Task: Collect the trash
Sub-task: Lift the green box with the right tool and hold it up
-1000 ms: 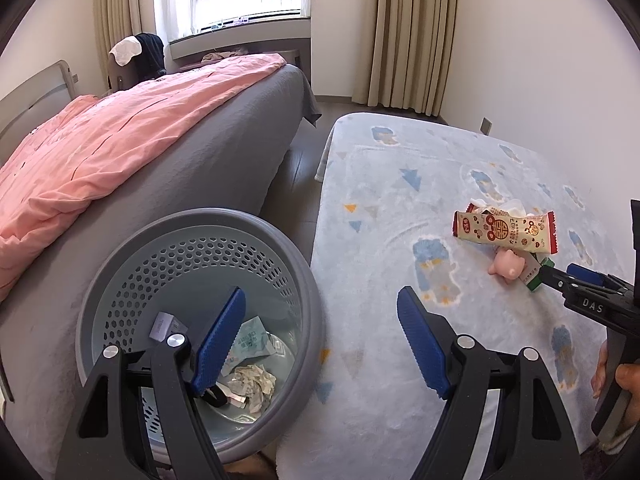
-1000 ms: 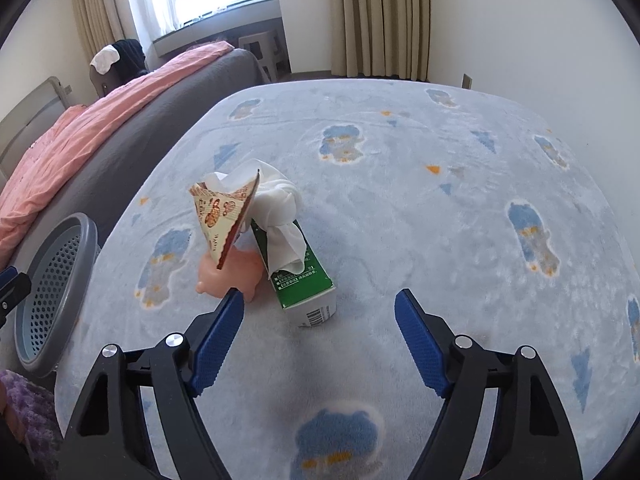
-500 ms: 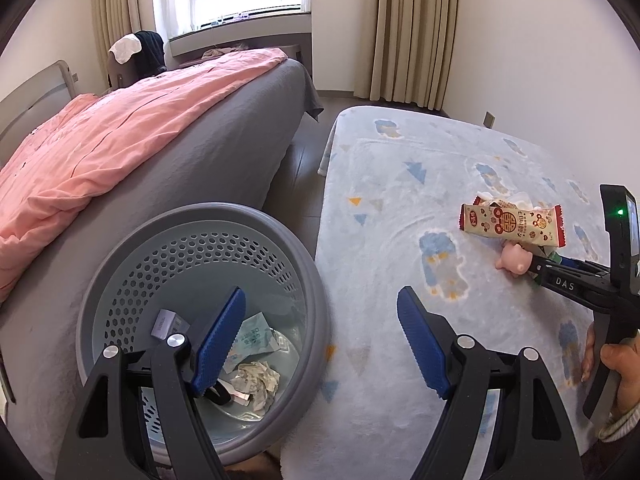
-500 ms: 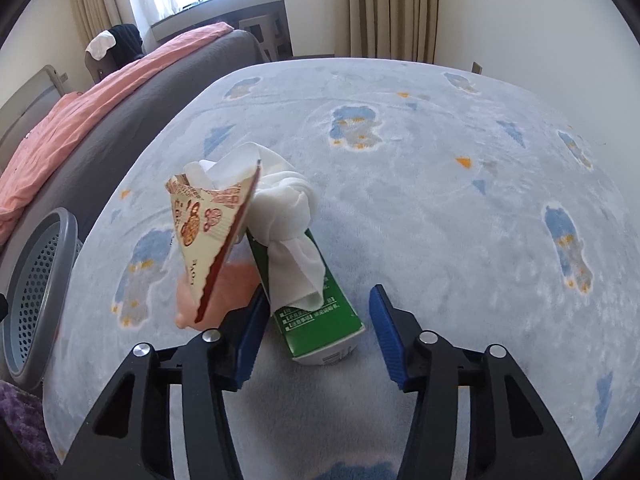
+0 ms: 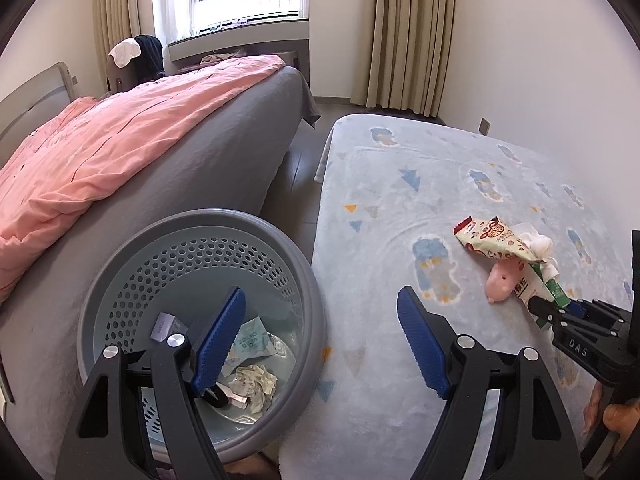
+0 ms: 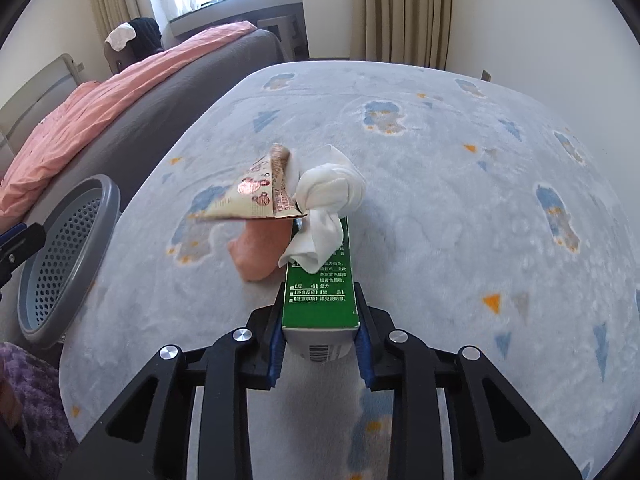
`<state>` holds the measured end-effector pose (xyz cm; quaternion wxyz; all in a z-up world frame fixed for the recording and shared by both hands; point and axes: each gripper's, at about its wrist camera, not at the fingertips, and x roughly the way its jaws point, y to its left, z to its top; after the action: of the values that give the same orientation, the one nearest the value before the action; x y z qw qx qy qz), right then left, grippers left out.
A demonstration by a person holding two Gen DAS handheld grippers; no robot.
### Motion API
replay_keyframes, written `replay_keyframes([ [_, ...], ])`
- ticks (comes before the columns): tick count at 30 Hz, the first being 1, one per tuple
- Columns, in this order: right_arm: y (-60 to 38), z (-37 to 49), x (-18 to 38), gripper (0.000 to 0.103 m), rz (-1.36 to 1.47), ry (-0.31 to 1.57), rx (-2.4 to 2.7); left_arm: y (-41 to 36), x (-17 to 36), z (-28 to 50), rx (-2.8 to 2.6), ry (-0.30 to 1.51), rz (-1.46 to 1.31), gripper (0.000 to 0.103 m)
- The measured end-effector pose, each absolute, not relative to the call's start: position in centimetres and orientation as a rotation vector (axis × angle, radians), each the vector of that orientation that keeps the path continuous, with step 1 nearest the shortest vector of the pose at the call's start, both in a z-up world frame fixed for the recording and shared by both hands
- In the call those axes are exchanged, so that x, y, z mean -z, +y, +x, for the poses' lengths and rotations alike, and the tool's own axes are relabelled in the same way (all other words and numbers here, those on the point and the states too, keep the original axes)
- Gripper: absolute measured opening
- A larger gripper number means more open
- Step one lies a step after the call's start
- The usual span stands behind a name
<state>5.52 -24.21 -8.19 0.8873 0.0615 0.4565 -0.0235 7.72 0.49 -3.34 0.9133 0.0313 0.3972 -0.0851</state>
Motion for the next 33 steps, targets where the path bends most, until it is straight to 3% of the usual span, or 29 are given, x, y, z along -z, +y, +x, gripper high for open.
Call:
replay_keyframes([
  [20, -23.9, -3.1, 9.2, 0.030, 0.226, 1.007, 0.101, -0.5, 3.0, 5.2, 0.236, 0.792, 0.099, 0.075],
  [25, -24.0, -2.5, 8.7, 0.038, 0.249, 0.998, 0.096, -1.0, 3.3, 4.7, 0.245, 0.795, 0.111, 0.075],
  [29, -24.2, -1.4, 9.0, 0.038, 0.271, 1.009, 0.092, -1.7, 3.7, 4.3, 0.257, 0.813, 0.125, 0.075],
  [33, -24.3, -0.9, 9.4, 0.029, 0.270, 1.014, 0.090, -2.7, 4.4, 3.6, 0.274, 0.837, 0.141, 0.075],
])
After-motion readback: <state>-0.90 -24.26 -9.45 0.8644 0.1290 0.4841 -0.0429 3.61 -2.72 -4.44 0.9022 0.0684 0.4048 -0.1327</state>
